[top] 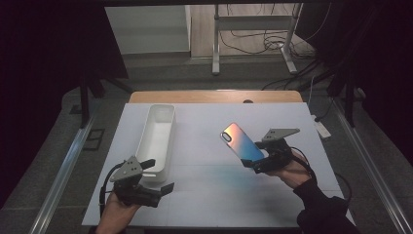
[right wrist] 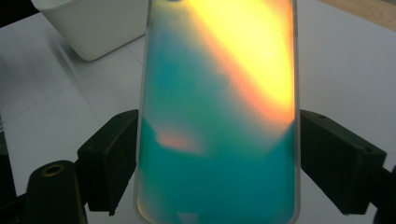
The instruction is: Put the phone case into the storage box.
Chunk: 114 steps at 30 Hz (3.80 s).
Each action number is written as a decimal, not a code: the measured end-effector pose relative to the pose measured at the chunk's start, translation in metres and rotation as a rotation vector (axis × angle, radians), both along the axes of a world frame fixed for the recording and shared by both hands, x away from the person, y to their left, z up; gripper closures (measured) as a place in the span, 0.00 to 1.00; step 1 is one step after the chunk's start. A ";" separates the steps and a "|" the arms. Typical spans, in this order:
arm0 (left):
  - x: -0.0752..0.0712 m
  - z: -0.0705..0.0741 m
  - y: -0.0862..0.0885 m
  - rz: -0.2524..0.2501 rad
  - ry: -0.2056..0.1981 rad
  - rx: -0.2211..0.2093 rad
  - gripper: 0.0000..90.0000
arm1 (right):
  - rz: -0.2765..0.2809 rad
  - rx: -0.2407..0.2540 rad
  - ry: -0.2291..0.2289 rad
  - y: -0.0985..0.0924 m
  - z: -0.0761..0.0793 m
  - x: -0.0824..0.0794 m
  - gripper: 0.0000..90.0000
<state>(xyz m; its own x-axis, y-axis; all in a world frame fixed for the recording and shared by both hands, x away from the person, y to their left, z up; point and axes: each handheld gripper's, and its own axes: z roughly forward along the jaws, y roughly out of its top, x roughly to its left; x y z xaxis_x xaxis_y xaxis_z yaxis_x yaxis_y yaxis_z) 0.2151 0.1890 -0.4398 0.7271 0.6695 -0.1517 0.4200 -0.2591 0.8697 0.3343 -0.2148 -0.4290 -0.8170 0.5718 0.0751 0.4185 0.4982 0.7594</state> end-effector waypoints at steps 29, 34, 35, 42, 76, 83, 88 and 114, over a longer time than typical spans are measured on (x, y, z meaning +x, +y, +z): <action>0.032 0.014 -0.045 -0.147 -0.022 -0.069 0.00 | 0.042 0.101 -0.011 -0.004 0.009 -0.033 0.19; 0.037 0.016 -0.054 -0.177 -0.024 -0.074 0.00 | 0.050 0.121 -0.006 -0.003 0.010 -0.037 0.19; 0.038 0.016 -0.056 -0.182 -0.024 -0.078 0.00 | 0.051 0.123 -0.006 -0.003 0.011 -0.038 0.19; 0.044 0.018 -0.063 -0.207 -0.019 -0.098 0.00 | 0.066 0.150 -0.010 -0.003 0.013 -0.042 0.19; 0.065 0.022 -0.096 -0.384 0.020 -0.186 0.03 | 0.143 0.225 -0.030 0.004 0.016 -0.052 0.19; 0.066 0.022 -0.100 -0.401 0.021 -0.183 0.07 | 0.148 0.226 -0.029 0.006 0.017 -0.053 0.19; 0.067 0.023 -0.100 -0.408 0.020 -0.190 0.14 | 0.155 0.228 -0.033 0.007 0.017 -0.053 0.19; 0.070 0.024 -0.102 -0.527 0.066 -0.236 0.73 | 0.182 0.239 -0.023 0.009 0.016 -0.054 0.19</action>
<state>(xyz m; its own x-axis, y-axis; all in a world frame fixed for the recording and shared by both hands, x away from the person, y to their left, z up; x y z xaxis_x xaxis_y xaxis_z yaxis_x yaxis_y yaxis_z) 0.2848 0.0874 -0.4157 0.9372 0.1619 -0.3089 0.3418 -0.2503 0.9058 0.2799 -0.2057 -0.4127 -0.9073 0.3842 0.1709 0.3206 0.3690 0.8724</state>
